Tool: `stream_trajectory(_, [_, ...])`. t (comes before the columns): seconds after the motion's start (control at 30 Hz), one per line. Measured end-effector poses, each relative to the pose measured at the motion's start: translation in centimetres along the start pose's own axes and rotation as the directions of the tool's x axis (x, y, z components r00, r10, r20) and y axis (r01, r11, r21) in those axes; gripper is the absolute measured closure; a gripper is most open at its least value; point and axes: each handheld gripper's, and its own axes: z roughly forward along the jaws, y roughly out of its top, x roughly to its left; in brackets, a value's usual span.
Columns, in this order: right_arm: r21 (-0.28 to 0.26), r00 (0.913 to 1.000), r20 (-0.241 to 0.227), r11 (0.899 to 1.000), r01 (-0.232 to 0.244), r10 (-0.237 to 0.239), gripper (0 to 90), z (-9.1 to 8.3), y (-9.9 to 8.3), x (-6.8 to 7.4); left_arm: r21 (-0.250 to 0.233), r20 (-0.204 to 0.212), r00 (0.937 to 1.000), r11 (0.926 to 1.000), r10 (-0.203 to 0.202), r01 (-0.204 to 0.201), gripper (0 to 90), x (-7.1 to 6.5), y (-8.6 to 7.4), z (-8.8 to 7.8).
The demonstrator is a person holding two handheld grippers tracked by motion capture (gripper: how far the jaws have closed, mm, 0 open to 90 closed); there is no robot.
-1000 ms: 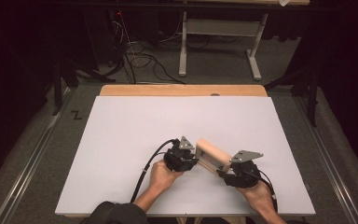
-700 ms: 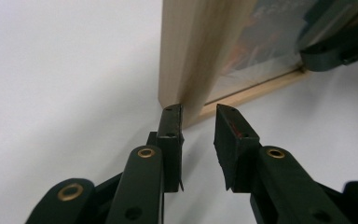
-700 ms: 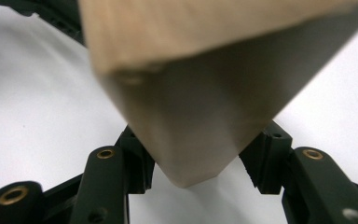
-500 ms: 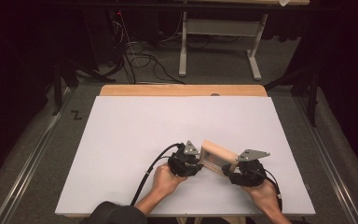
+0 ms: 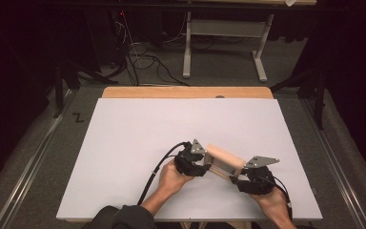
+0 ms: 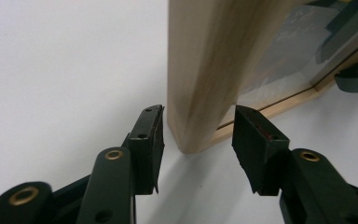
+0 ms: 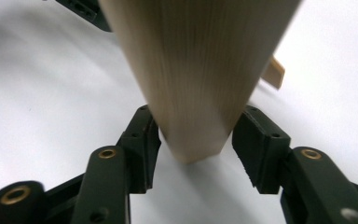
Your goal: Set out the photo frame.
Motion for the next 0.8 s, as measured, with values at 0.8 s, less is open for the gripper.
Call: stream_trajectory(0.8, [0.009,0.9937,0.029,0.994,0.108,-0.108,59.6,1.7,1.5,-0.3,0.028,-0.051,0.9979,0.9987,-0.041,0.043,59.8,0.4,-0.2,-0.7])
